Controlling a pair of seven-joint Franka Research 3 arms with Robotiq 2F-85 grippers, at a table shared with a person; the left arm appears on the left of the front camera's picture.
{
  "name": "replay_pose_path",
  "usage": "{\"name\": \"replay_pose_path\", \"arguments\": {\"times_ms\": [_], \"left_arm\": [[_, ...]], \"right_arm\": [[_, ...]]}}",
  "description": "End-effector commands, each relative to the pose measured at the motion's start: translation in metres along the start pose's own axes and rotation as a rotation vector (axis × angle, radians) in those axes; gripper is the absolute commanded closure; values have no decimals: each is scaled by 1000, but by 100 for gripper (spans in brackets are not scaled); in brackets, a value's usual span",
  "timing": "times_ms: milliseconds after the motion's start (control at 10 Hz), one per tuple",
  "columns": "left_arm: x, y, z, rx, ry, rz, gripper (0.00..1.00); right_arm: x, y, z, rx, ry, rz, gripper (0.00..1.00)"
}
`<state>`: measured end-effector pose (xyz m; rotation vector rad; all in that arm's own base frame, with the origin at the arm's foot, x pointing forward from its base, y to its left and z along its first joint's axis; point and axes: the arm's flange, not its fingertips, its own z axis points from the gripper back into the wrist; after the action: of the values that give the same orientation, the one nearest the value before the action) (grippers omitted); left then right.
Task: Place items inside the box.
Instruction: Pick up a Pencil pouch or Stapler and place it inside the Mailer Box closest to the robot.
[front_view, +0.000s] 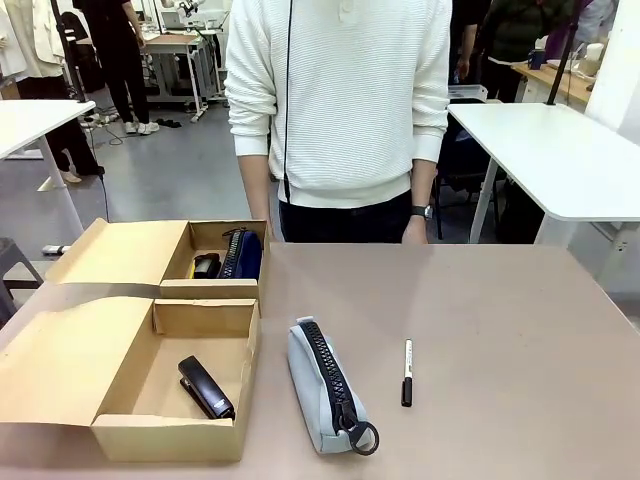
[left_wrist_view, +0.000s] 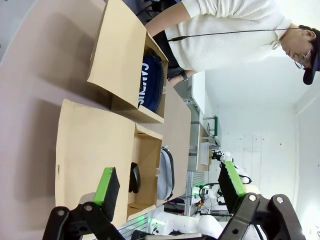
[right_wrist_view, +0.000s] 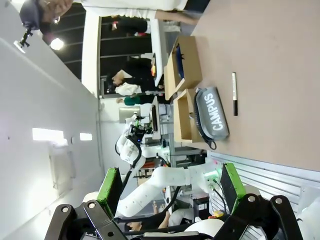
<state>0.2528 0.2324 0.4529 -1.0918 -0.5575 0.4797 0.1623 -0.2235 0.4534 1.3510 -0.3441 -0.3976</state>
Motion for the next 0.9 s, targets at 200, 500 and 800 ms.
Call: {"name": "replay_pose_path", "arguments": {"times_ms": [200, 500, 800], "left_arm": [[1, 0, -1, -24, -7, -16, 0], [1, 0, -1, -24, -7, -16, 0], [1, 0, -1, -24, -7, -16, 0]], "right_arm": [[-1, 1, -2, 15, -9, 23, 0], [-1, 1, -2, 15, -9, 23, 0], [-1, 1, -2, 15, -9, 23, 0]]}}
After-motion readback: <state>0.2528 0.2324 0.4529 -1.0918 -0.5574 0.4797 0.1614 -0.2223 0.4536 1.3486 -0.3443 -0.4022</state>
